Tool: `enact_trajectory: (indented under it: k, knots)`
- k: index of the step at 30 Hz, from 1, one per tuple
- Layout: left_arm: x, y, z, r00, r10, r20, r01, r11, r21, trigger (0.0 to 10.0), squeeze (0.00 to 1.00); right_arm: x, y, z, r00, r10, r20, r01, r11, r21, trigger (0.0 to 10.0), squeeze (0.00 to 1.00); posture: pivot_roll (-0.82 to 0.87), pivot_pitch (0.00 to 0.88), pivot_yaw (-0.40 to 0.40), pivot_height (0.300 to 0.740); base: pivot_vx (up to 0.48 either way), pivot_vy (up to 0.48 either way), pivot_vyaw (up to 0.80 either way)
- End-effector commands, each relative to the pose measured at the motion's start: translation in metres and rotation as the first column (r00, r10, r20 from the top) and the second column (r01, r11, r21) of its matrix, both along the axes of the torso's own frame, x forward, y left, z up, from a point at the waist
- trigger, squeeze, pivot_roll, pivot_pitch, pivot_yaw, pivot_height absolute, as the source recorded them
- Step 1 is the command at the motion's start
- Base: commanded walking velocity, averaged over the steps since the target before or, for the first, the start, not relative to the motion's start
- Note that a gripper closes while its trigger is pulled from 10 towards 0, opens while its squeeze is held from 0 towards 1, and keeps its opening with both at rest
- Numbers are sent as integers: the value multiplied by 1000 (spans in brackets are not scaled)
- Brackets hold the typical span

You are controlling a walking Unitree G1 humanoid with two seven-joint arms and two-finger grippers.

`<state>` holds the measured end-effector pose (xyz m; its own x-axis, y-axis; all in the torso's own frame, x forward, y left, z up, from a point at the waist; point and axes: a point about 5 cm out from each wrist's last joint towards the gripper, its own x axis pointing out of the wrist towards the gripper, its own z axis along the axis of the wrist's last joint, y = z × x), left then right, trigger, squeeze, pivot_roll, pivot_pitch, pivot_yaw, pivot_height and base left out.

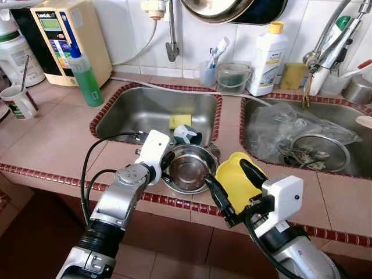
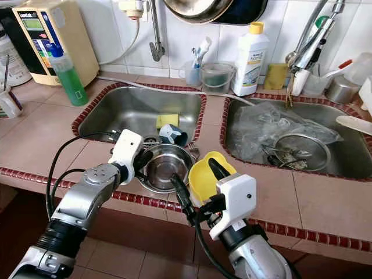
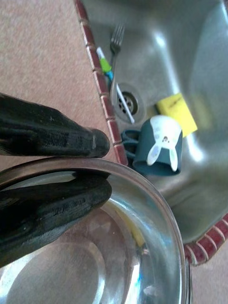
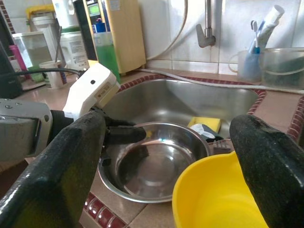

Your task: Kitchen organization

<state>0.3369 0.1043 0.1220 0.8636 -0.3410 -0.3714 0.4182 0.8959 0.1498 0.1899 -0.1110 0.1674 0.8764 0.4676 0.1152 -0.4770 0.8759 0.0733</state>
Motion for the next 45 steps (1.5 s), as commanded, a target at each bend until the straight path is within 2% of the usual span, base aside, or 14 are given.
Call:
enact_trajectory:
  k: [1,2,3,4,5,9,27,37,45]
  knots:
    - [2,4,-1,1000,20,-3,-20,999,31,10000,0,-2,2,4,1000,2,18,-2,1000,6,10000,0,-233,40,98,740,0,0,0]
    - [2,4,-1,1000,20,-3,-20,999,31,10000,0,-2,2,4,1000,2,18,-2,1000,6,10000,0,-233,40,98,740,0,0,0]
    - [2,5,-2,1000,24,-1,-24,999,21,6706,0,-2,2,4,1000,1,18,-1,1000,7,10000,0,-231,41,99,740,0,0,0]
    - [2,6,-3,1000,27,-1,-27,1000,11,0,0,-2,2,4,1000,1,18,-1,1000,8,10000,0,-231,41,98,740,0,0,0]
    - [2,9,-3,999,42,-7,-42,999,-14,0,0,-2,2,4,1000,1,18,-1,1000,9,10000,0,-231,41,98,740,0,0,0]
    - [2,13,-3,998,68,8,-68,998,-17,0,0,-1,2,4,1000,0,19,0,1000,8,10000,0,-229,42,97,740,0,0,0]
    - [3,11,0,998,52,30,-50,996,-68,0,0,-1,2,4,1000,-1,19,1,1000,6,10000,0,-226,42,94,740,0,0,0]
    - [16,29,9,993,104,64,-100,993,-60,0,0,-1,3,4,1000,3,19,-3,1000,7,10000,0,-227,34,91,740,0,0,0]
    - [24,37,15,988,129,86,-123,990,-66,0,0,1,2,5,1000,5,23,-5,1000,4,10000,0,-230,30,89,740,0,0,0]
